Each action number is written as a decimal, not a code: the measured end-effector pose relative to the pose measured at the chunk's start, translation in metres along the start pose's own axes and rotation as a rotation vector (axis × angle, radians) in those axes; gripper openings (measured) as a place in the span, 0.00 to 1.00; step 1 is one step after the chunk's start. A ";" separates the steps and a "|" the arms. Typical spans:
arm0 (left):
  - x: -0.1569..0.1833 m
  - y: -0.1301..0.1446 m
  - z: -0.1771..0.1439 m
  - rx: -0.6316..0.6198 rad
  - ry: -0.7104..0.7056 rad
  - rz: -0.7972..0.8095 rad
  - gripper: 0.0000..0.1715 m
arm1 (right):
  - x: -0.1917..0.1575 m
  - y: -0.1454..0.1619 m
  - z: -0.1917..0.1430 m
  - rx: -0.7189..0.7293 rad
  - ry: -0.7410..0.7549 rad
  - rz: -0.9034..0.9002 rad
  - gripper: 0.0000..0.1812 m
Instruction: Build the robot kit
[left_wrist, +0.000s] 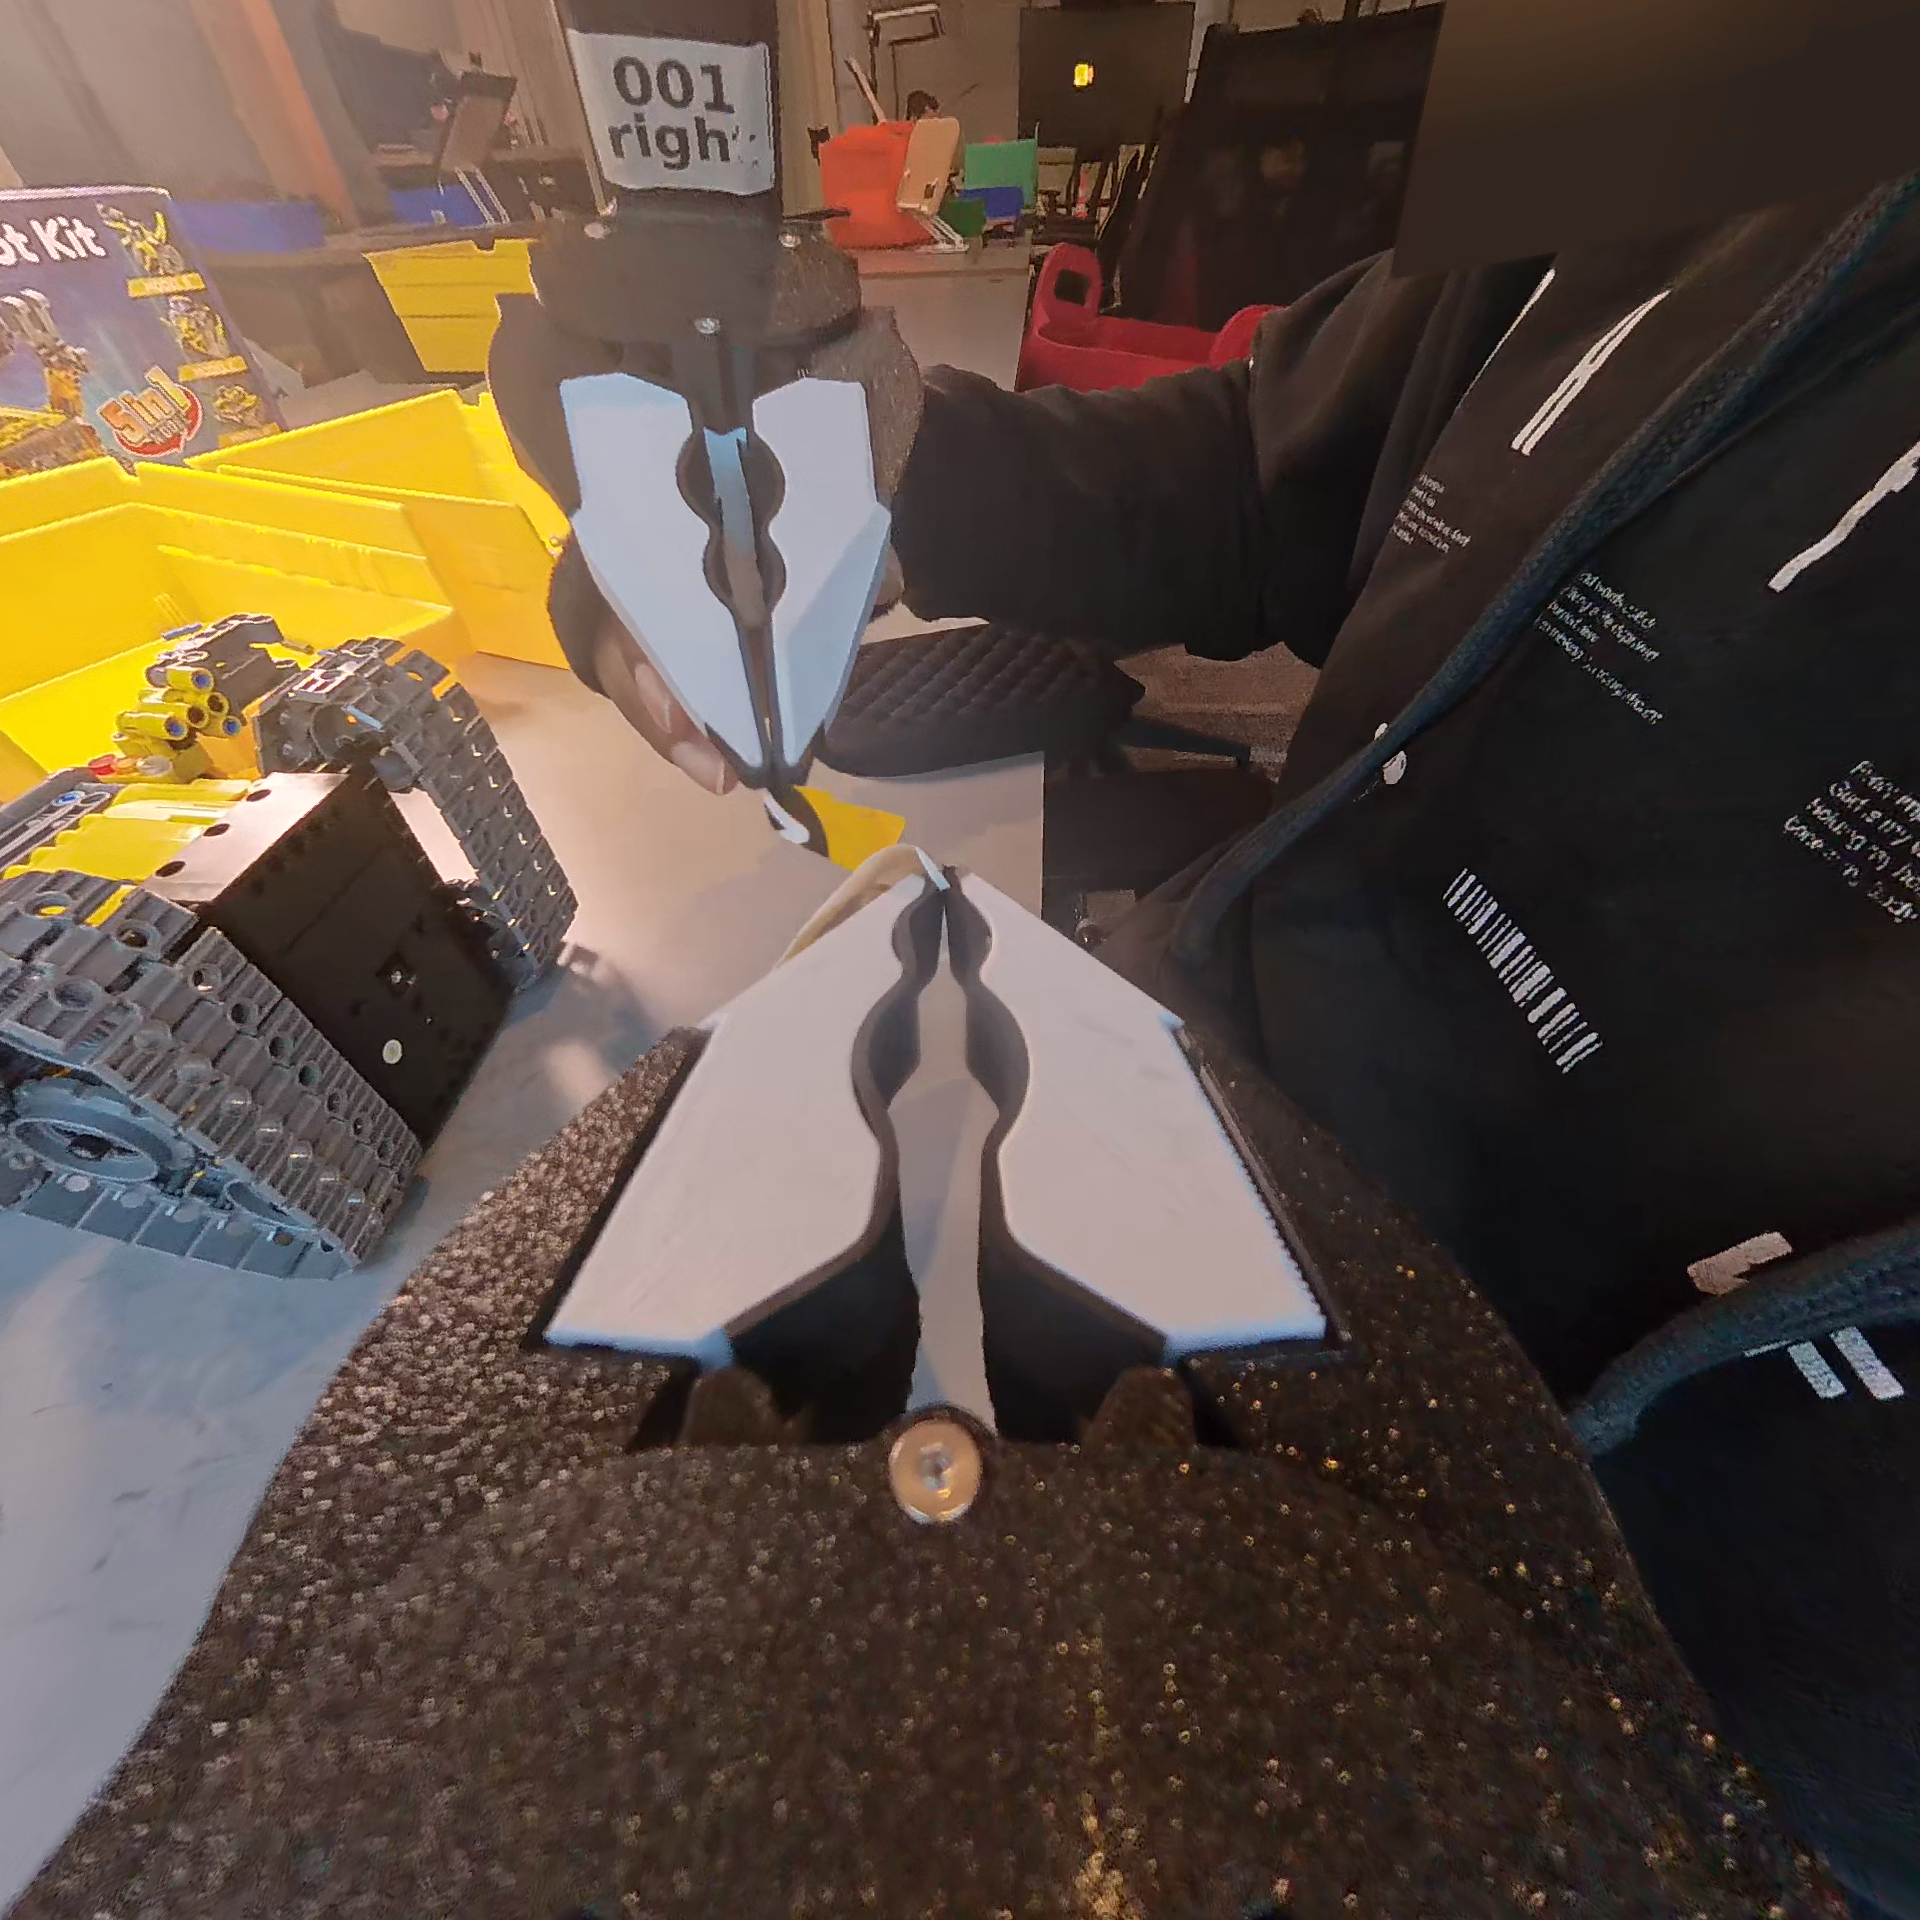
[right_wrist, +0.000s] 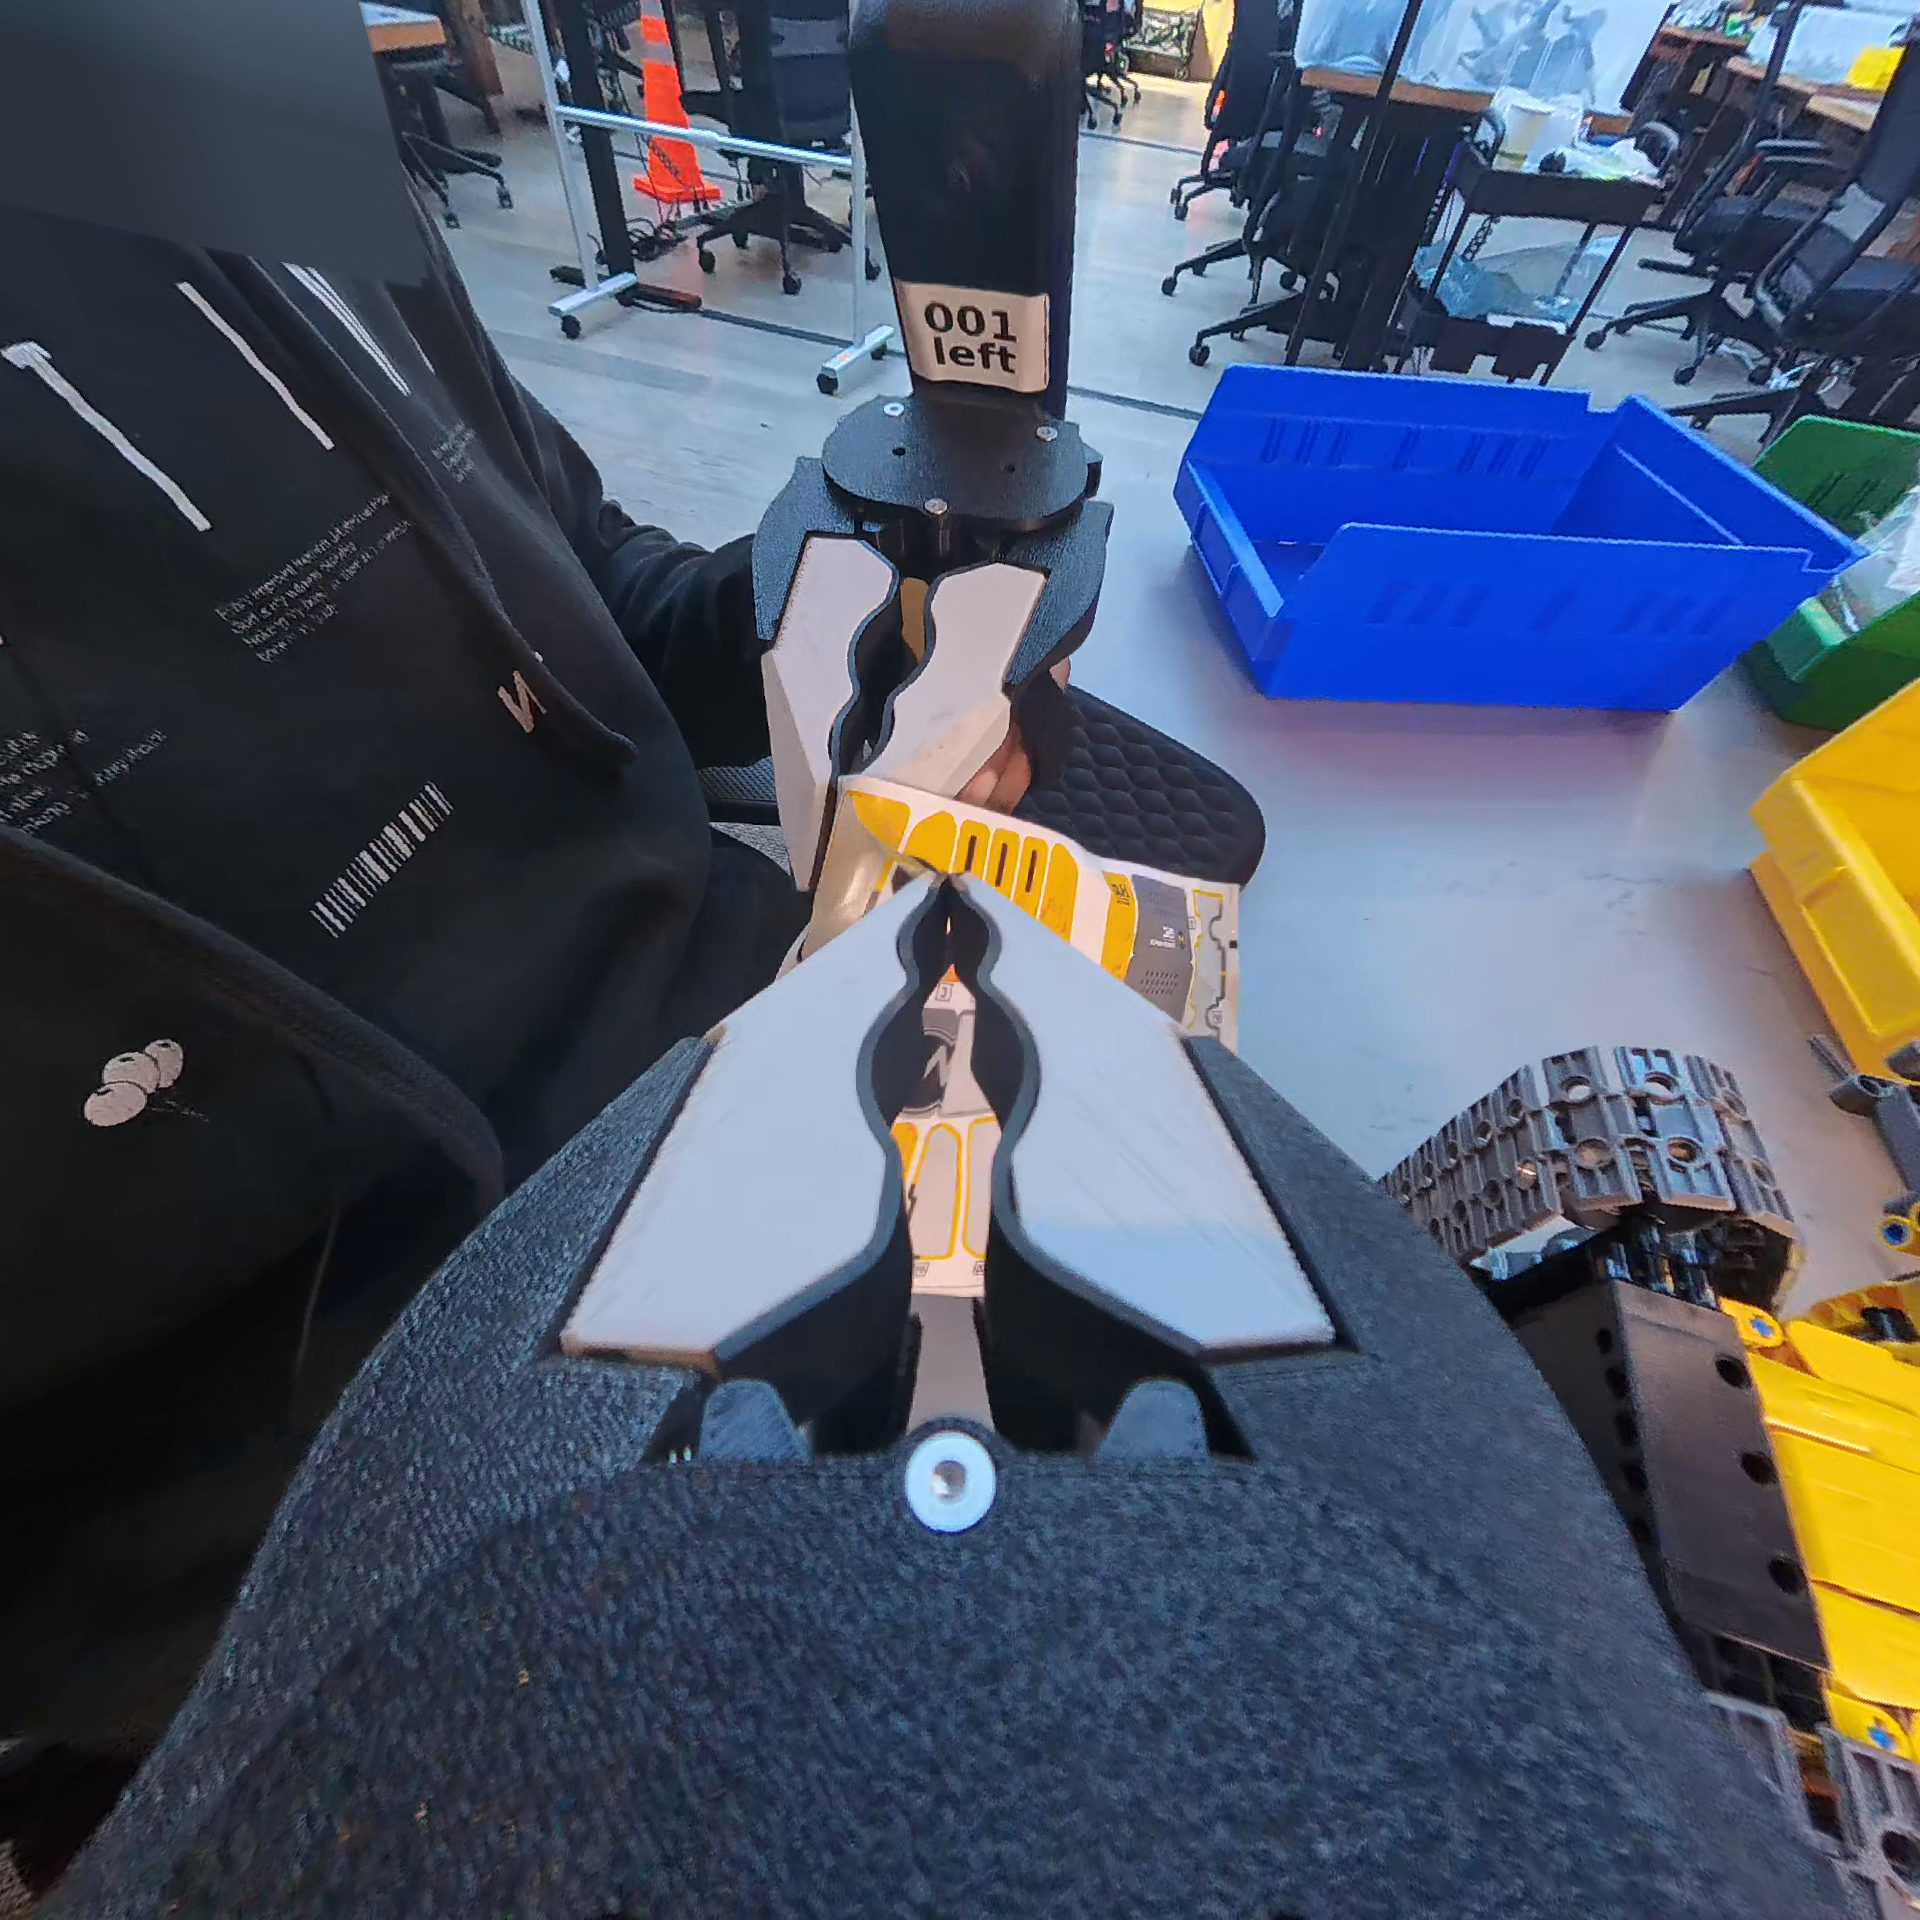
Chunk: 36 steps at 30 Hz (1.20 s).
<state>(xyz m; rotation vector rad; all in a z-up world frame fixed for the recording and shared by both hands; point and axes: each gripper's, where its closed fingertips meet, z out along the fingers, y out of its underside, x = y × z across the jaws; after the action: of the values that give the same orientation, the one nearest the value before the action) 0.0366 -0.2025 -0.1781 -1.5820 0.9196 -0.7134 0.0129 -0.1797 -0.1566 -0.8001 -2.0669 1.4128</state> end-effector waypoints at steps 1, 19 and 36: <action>-0.001 0.001 0.000 -0.001 -0.002 -0.003 0.00 | 0.001 -0.001 -0.001 0.003 0.004 -0.003 0.00; -0.039 0.028 -0.053 -0.032 -0.162 -0.187 0.00 | 0.015 -0.011 -0.011 0.056 0.127 -0.052 0.03; -0.018 0.016 -0.017 -0.108 -0.065 0.021 0.00 | -0.005 0.021 0.035 -0.042 -0.074 0.011 0.07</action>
<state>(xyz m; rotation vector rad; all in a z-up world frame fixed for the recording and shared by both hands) 0.0104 -0.1970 -0.1897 -1.6784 0.9390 -0.6031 -0.0038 -0.1995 -0.1878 -0.7879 -2.1571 1.4294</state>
